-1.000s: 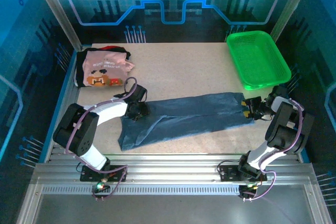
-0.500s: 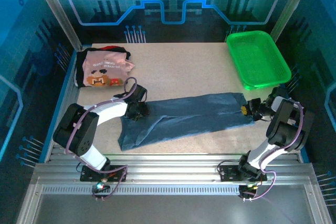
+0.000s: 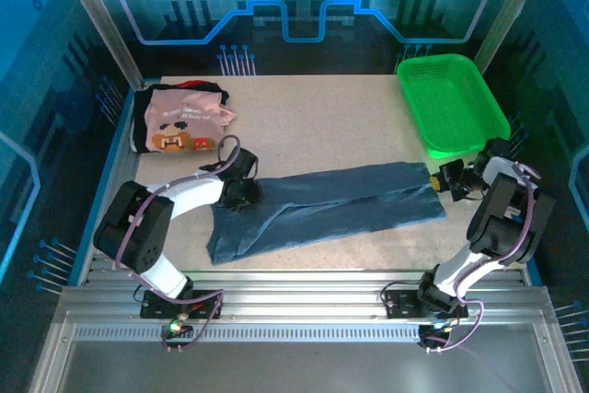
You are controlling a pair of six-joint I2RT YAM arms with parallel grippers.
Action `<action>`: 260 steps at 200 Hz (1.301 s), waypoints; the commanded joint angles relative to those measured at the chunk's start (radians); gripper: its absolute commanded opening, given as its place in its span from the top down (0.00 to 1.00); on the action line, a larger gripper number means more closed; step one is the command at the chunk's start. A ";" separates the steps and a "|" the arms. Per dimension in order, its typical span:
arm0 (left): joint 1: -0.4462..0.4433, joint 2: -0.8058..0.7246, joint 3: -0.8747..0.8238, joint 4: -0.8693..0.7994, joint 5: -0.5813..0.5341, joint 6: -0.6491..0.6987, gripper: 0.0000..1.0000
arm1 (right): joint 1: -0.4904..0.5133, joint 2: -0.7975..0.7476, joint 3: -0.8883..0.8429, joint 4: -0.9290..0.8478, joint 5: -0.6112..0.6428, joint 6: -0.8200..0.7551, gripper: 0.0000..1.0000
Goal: Fold and stack the t-shirts
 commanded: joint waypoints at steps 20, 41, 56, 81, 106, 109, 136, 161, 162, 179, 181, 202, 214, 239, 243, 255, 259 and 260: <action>0.019 0.067 -0.042 -0.187 -0.061 0.019 0.51 | 0.024 0.009 0.094 -0.067 0.083 -0.153 1.00; 0.019 0.069 -0.040 -0.191 -0.061 0.020 0.51 | 0.095 0.008 0.139 -0.072 0.128 -0.232 1.00; 0.019 0.068 -0.040 -0.193 -0.061 0.021 0.51 | 0.130 0.012 0.185 -0.099 0.174 -0.296 1.00; 0.019 0.067 -0.040 -0.193 -0.061 0.021 0.51 | 0.189 0.003 0.240 -0.131 0.267 -0.389 1.00; 0.019 0.069 -0.040 -0.194 -0.061 0.021 0.51 | 0.237 -0.022 0.255 -0.132 0.350 -0.465 1.00; 0.020 0.069 -0.039 -0.194 -0.060 0.020 0.51 | 0.243 -0.025 0.255 -0.131 0.360 -0.473 1.00; 0.019 0.072 -0.038 -0.194 -0.060 0.021 0.51 | 0.302 -0.055 0.252 -0.118 0.482 -0.560 1.00; 0.019 0.073 -0.038 -0.194 -0.059 0.020 0.51 | 0.369 -0.101 0.224 -0.066 0.609 -0.629 1.00; 0.019 0.073 -0.038 -0.194 -0.059 0.020 0.51 | 0.371 -0.102 0.224 -0.062 0.613 -0.631 1.00; 0.019 0.075 -0.035 -0.197 -0.059 0.024 0.51 | 0.392 -0.137 0.210 -0.030 0.599 -0.663 1.00; 0.019 0.077 -0.035 -0.197 -0.058 0.023 0.51 | 0.393 -0.140 0.208 -0.029 0.596 -0.666 1.00; 0.019 0.077 -0.036 -0.195 -0.059 0.021 0.51 | 0.400 -0.145 0.200 -0.064 0.608 -0.668 1.00; 0.019 0.077 -0.037 -0.195 -0.059 0.020 0.51 | 0.403 -0.156 0.171 -0.070 0.607 -0.667 1.00; 0.019 0.078 -0.040 -0.194 -0.059 0.017 0.51 | 0.410 -0.191 0.080 -0.071 0.633 -0.640 1.00; 0.019 0.078 -0.040 -0.192 -0.060 0.017 0.51 | 0.412 -0.198 0.062 -0.068 0.632 -0.636 1.00; 0.019 0.080 -0.043 -0.191 -0.057 0.015 0.51 | 0.417 -0.213 0.011 -0.060 0.637 -0.623 1.00; 0.019 0.080 -0.043 -0.192 -0.057 0.015 0.51 | 0.417 -0.216 -0.001 -0.060 0.637 -0.620 1.00; 0.019 0.081 -0.043 -0.192 -0.056 0.014 0.51 | 0.418 -0.217 -0.005 -0.061 0.637 -0.619 1.00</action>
